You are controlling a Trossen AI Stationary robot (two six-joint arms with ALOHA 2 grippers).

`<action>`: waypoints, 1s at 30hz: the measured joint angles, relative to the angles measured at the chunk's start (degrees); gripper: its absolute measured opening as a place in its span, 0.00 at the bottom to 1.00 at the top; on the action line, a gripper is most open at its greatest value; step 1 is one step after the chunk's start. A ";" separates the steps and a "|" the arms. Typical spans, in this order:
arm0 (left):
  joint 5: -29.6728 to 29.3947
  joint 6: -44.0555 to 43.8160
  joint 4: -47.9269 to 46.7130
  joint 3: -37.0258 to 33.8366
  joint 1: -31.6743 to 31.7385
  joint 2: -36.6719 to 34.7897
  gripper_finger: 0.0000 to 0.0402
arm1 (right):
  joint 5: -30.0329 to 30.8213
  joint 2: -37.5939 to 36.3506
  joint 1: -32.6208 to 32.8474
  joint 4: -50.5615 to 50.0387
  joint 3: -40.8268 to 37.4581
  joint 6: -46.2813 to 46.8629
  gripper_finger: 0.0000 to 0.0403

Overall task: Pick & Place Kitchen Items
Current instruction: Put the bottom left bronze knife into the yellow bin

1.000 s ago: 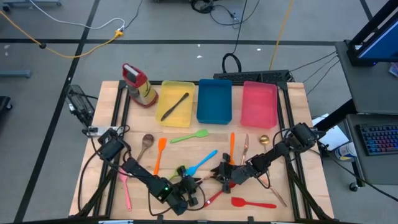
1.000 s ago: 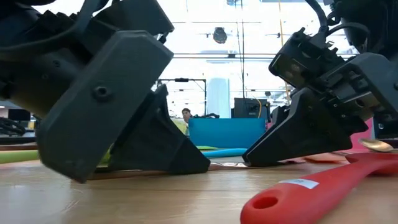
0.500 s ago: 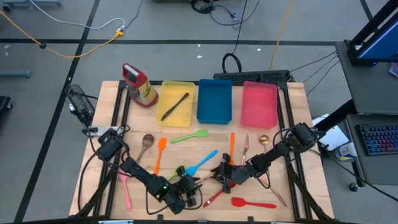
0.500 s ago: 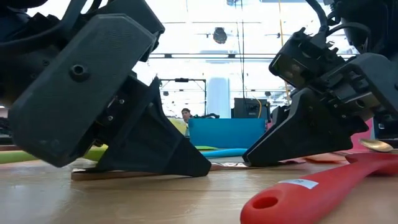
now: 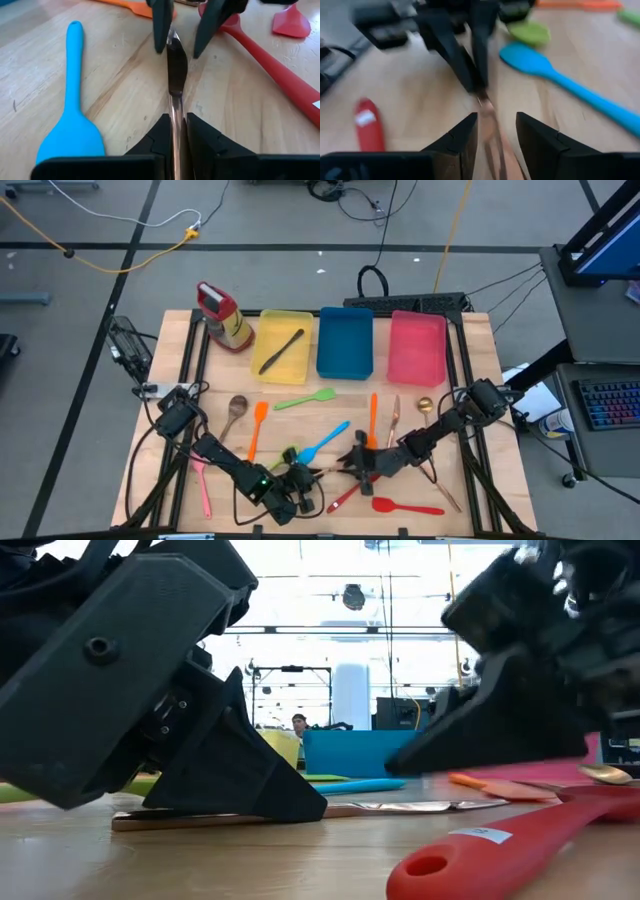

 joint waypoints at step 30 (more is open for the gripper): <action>3.82 9.70 -1.60 -0.17 2.47 -4.55 0.11 | 1.12 -0.20 0.24 3.43 0.15 -7.27 0.43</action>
